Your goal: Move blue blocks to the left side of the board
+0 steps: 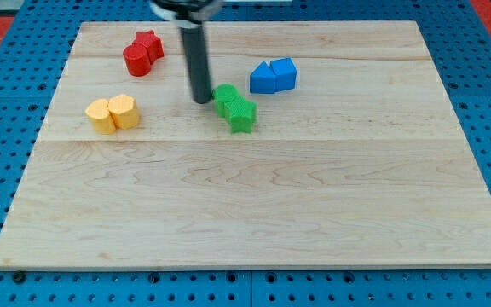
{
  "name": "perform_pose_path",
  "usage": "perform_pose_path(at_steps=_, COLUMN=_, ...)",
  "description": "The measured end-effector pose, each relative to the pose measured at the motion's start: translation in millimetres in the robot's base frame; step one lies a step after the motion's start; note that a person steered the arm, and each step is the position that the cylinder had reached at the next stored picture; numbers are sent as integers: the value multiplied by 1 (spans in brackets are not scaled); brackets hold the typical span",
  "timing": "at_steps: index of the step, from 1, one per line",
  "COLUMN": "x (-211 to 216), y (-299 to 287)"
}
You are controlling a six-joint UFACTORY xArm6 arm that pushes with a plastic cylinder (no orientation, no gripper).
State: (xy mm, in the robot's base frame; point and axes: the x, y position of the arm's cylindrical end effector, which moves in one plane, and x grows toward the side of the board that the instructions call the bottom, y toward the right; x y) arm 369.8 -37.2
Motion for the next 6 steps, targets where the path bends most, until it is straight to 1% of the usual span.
perform_pose_path(at_steps=2, x=6, y=78)
perform_pose_path(at_steps=3, x=-4, y=140)
perform_pose_path(at_steps=4, x=-35, y=142)
perform_pose_path(at_steps=5, x=-52, y=105)
perform_pose_path(at_steps=6, x=-76, y=47)
